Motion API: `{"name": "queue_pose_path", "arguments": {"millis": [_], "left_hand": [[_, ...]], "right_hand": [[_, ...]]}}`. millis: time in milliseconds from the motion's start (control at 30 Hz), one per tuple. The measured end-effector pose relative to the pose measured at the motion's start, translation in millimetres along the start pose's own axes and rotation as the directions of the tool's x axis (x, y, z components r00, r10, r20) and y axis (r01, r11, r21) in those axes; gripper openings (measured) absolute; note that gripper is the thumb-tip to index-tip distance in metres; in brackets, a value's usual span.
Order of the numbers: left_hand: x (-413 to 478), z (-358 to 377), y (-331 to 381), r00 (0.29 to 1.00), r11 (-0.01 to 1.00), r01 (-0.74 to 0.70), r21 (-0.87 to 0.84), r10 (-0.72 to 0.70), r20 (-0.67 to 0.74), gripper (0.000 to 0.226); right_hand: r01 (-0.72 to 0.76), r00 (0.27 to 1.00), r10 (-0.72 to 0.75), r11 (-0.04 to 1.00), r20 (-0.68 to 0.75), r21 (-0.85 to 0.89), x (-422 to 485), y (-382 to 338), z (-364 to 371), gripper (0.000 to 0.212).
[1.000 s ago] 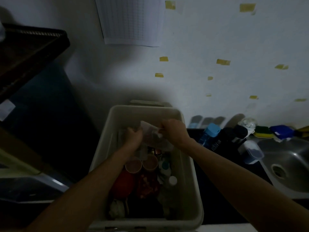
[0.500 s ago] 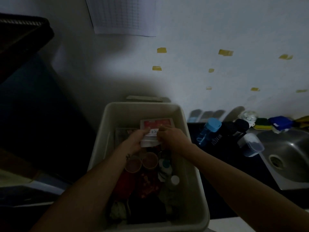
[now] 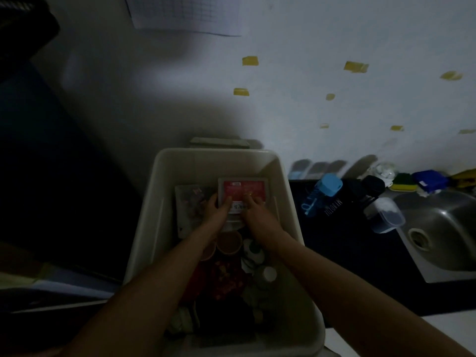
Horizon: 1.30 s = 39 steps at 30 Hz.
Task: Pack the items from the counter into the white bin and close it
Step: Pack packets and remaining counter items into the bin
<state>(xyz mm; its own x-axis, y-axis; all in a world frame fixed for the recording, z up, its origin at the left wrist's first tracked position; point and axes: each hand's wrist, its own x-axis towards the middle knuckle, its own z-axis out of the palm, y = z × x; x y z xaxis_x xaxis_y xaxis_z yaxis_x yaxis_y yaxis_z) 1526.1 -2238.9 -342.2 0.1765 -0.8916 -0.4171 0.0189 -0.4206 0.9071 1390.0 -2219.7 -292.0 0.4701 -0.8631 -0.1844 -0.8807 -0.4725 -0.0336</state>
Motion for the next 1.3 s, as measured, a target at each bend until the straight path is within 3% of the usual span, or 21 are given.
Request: {"name": "queue_pose_path", "arguments": {"millis": [133, 233, 300, 467, 567, 700, 800, 1000, 1167, 1300], "left_hand": [[0.4, -0.9, -12.9, 0.999, 0.969, -0.015, 0.246, 0.006, 0.036, 0.046], [1.7, -14.6, -31.7, 0.997, 0.837, -0.036, 0.546, -0.008, 0.077, 0.053], [2.6, -20.1, -39.9, 0.99, 0.779, -0.131, 0.613, 0.075, 0.117, 0.05], [8.1, -23.9, -39.2, 0.988, 0.789, -0.145, 0.597, 0.145, 0.047, 0.042], [6.4, -28.4, -36.6, 0.959, 0.778, -0.271, 0.567, 0.266, 0.093, 0.04], [-0.1, -31.2, -46.7, 0.943, 0.63, -0.332, 0.701, 0.218, 0.251, 0.089], [-2.5, -30.1, -50.6, 0.956, 0.575, -0.292, 0.764, 0.161, 0.244, 0.102], [-15.2, -27.2, -34.3, 0.959, 0.596, -0.283, 0.752, 0.198, 0.204, 0.091], [-29.8, -30.7, -8.4, 0.927, 0.616, -0.374, 0.694, 0.271, 0.259, 0.071], [-43.7, -32.0, 13.4, 0.879, 0.554, -0.47, 0.687, 0.361, 0.311, 0.065]], "right_hand": [[0.0, 0.998, 0.001, 1.0, 0.062, -0.02, 2.8, 1.0, 3.8, 0.033], [-0.02, 0.988, 0.029, 0.998, 0.152, -0.06, 4.6, -1.8, 9.7, 0.037], [-0.036, 0.972, 0.046, 0.998, 0.229, -0.047, 6.4, -4.0, 13.1, 0.039], [-0.047, 0.946, 0.034, 0.998, 0.321, 0.034, 9.9, -0.6, 9.6, 0.044], [-0.021, 0.931, 0.0, 0.998, 0.366, 0.051, 8.2, 3.3, 7.6, 0.049], [-0.078, 0.906, 0.016, 0.988, 0.423, 0.13, 8.7, 3.3, 9.3, 0.057], [-0.092, 0.908, 0.024, 0.985, 0.418, 0.143, 7.6, 2.2, 12.9, 0.067], [-0.096, 0.909, 0.001, 0.973, 0.417, 0.208, 2.6, 0.4, 9.0, 0.063], [-0.076, 0.941, -0.033, 0.949, 0.336, 0.305, -8.5, 5.6, -3.8, 0.052], [0.008, 0.987, -0.076, 0.902, 0.14, 0.432, -17.6, 9.4, -18.9, 0.057]]}}
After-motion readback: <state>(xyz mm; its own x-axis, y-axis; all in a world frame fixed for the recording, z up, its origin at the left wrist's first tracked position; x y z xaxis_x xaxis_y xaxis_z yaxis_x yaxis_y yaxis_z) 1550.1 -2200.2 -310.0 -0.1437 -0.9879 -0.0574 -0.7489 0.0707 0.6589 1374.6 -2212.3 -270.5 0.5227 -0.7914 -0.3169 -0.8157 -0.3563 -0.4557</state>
